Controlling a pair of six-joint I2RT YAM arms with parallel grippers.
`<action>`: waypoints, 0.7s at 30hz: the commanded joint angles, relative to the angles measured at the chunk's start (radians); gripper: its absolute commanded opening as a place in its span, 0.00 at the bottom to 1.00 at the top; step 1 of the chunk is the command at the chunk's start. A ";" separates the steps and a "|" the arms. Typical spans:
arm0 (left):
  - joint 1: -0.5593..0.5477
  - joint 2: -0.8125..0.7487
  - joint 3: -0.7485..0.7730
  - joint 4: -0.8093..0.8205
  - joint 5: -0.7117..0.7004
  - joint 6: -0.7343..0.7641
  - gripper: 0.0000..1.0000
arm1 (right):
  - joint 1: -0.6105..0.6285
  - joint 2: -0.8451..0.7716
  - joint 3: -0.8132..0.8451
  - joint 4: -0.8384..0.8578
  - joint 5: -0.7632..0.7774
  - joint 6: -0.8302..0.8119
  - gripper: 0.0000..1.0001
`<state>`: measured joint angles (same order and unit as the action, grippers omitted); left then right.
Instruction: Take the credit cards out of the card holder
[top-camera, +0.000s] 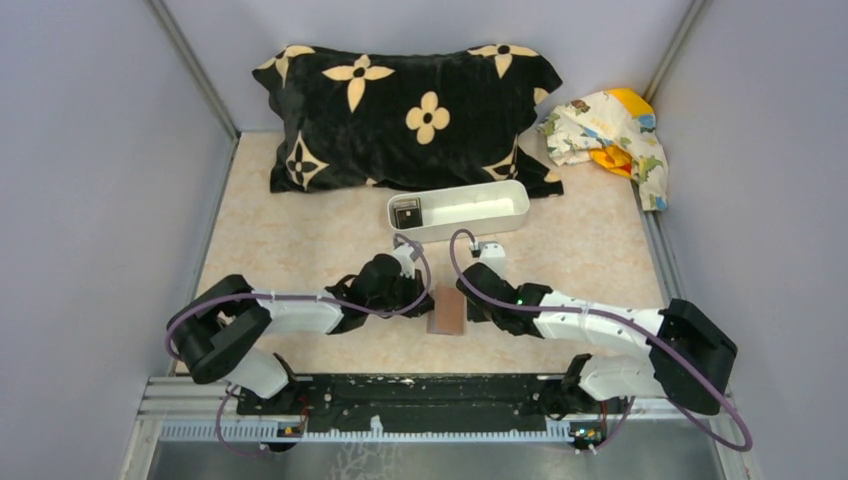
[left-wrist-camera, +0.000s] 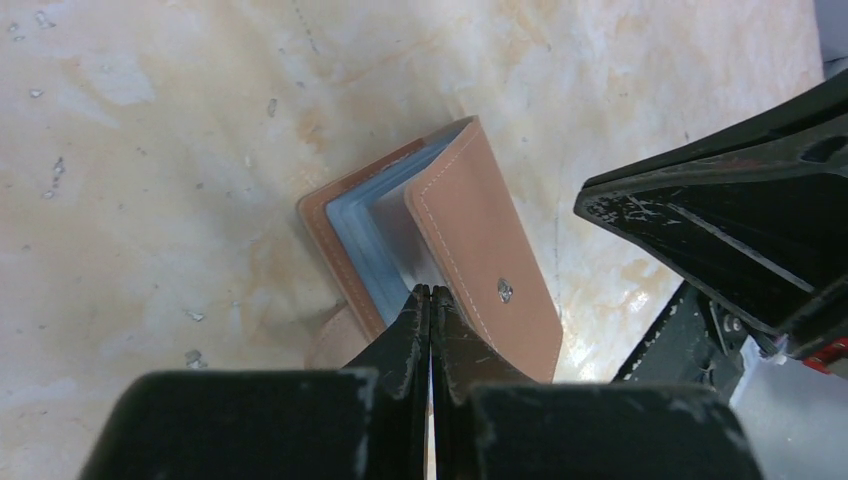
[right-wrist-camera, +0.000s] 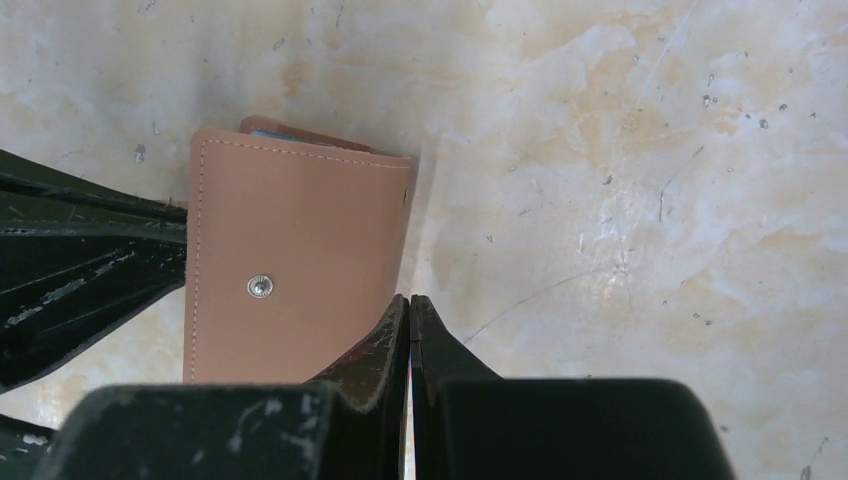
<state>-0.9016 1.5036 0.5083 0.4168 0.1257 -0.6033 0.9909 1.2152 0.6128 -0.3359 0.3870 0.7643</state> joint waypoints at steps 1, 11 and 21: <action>-0.003 -0.010 0.029 0.055 0.058 -0.018 0.00 | -0.016 -0.058 -0.012 0.018 -0.002 0.018 0.00; -0.021 0.058 0.085 0.117 0.127 -0.035 0.00 | -0.068 -0.189 -0.047 -0.044 0.015 0.018 0.00; -0.082 0.209 0.183 0.156 0.159 -0.056 0.00 | -0.084 -0.338 -0.063 -0.158 0.041 0.025 0.00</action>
<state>-0.9581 1.6684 0.6392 0.5182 0.2493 -0.6418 0.9131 0.9291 0.5495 -0.4515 0.3977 0.7788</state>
